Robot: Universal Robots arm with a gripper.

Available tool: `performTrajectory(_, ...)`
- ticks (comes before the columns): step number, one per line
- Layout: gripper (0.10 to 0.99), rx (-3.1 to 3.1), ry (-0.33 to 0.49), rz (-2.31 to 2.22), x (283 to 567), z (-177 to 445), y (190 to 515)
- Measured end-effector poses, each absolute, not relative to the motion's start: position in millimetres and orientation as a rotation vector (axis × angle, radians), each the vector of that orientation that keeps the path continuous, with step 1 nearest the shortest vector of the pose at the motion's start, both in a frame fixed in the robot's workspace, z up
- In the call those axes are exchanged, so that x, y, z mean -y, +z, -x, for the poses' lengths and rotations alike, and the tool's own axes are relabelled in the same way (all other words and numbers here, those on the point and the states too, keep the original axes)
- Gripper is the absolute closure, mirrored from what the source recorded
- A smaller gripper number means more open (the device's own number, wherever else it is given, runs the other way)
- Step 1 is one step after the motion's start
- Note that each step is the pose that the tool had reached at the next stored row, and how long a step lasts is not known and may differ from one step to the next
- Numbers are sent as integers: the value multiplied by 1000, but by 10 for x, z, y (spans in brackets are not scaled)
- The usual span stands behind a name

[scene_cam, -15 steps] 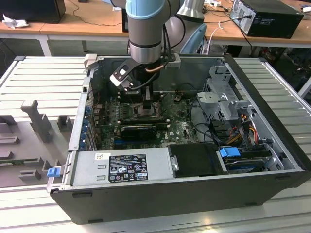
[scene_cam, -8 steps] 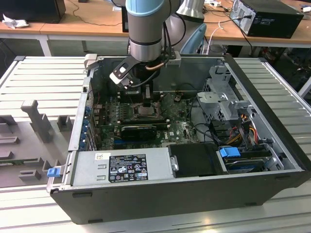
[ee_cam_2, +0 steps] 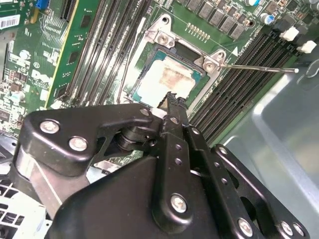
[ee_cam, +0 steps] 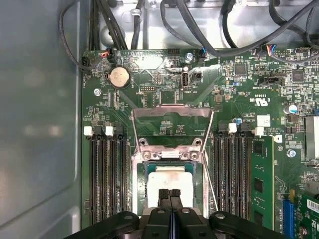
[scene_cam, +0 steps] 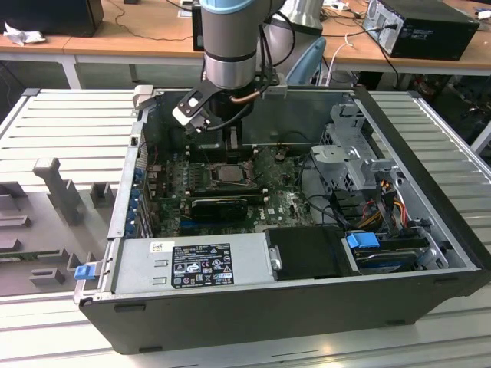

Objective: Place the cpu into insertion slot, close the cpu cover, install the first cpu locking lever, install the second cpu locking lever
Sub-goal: 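Close the cpu cover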

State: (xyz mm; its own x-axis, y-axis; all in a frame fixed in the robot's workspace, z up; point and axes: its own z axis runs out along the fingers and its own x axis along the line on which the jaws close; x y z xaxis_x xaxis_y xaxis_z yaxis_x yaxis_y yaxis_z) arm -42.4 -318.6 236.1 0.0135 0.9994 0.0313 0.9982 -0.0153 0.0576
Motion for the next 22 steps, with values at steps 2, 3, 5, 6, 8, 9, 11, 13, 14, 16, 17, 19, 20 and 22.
performTrajectory(2, 980, -2191, 97, -2223, 3199, 393, 2363)
performTrajectory(3, 980, -2191, 97, -2223, 3203, 389, 2362)
performTrajectory(5, 980, -2191, 97, -2223, 3205, 377, 2361)
performTrajectory(6, 980, -2191, 97, -2223, 3206, 374, 2361)
performTrajectory(8, 980, -2190, 96, -2223, 3207, 374, 2374)
performTrajectory(9, 980, -2191, 97, -2223, 3206, 373, 2402)
performTrajectory(11, 980, -2191, 97, -2223, 3207, 373, 2528)
performTrajectory(13, 980, -2192, 95, -2224, 3206, 361, 2620)
performTrajectory(14, 980, -2198, 80, -2231, 3206, 226, 2621)
performTrajectory(16, 980, -2203, 74, -2236, 3207, 79, 2622)
performTrajectory(17, 980, -2203, 74, -2236, 3207, 55, 2621)
performTrajectory(19, 980, -2204, 74, -2234, 3206, 7, 2621)
performTrajectory(20, 980, -2205, 74, -2233, 3205, -5, 2621)
performTrajectory(22, 980, -2209, 74, -2230, 3205, -43, 2632)
